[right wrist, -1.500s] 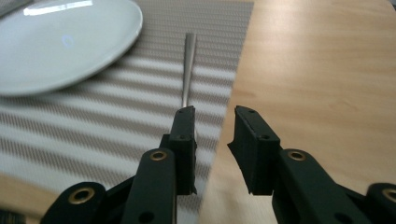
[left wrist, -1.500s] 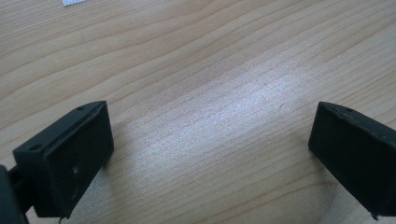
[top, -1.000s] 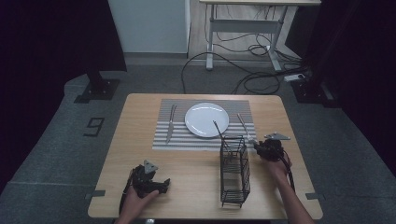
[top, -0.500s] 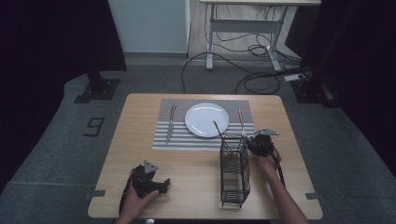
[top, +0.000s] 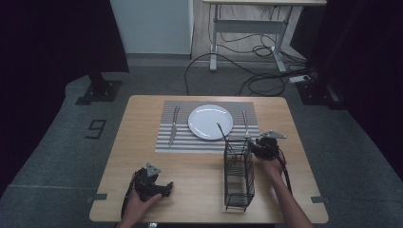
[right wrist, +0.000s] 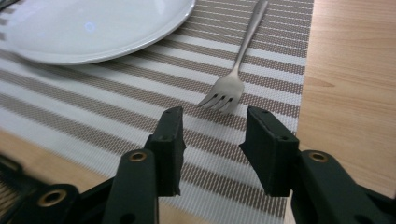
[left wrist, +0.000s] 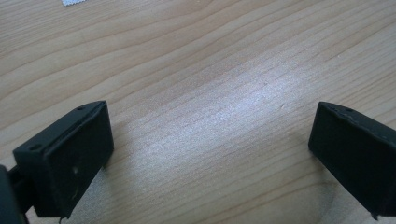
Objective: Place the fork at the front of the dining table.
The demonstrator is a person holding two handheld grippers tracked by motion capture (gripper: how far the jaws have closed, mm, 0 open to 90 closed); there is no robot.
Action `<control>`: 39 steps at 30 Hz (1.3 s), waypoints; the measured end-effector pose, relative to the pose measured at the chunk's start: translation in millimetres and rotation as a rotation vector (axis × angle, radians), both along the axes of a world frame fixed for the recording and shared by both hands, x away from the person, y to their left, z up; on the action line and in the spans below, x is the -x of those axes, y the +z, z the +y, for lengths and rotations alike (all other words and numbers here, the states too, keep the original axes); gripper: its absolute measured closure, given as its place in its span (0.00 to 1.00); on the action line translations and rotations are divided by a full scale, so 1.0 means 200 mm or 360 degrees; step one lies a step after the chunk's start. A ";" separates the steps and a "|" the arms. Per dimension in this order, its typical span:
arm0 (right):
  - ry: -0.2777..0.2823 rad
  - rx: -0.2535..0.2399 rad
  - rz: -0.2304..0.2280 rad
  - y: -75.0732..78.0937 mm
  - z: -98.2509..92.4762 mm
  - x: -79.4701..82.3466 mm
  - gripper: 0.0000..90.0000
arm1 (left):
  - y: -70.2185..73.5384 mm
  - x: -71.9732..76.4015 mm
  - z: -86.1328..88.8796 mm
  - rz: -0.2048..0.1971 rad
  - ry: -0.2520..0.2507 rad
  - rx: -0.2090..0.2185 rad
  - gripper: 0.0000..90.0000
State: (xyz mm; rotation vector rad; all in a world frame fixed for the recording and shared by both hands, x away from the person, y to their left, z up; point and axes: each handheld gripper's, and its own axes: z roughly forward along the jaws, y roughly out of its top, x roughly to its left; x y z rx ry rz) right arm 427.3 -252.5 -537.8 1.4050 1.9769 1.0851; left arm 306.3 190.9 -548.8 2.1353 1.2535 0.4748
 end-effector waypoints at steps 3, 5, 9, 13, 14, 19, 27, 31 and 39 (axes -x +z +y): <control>0.0011 -0.0013 -0.0017 0.02 -0.02 0.05 0.61 | 0.00 0.00 0.00 0.0000 0.0001 0.0000 0.00; 0.0022 -0.0042 -0.0016 0.03 -0.04 0.08 0.60 | 0.00 0.00 0.00 0.0001 0.0001 -0.0001 0.00; 0.0030 -0.0061 -0.0014 0.04 -0.06 0.12 0.58 | 0.00 0.00 0.00 0.0001 0.0001 0.0000 0.00; 0.0037 -0.0097 -0.0019 0.05 -0.11 0.17 0.57 | 0.00 0.00 0.00 0.0001 0.0000 0.0000 0.00; 0.0040 -0.0114 -0.0014 0.05 -0.13 0.20 0.57 | 0.00 0.00 0.00 0.0000 0.0000 0.0000 0.00; 0.0042 -0.0132 -0.0019 0.05 -0.17 0.26 0.56 | 0.00 0.00 0.00 0.0000 0.0000 0.0000 0.00; 0.0058 -0.0159 -0.0023 0.05 -0.23 0.39 0.55 | 0.00 0.00 0.00 0.0000 0.0000 0.0000 0.00; 0.0067 -0.0142 -0.0028 0.05 -0.25 0.44 0.55 | 0.00 0.00 0.00 0.0000 0.0000 0.0000 0.00; 0.0093 -0.0104 -0.0001 0.01 -0.30 0.60 0.55 | 0.00 0.00 0.00 0.0000 0.0000 0.0000 0.00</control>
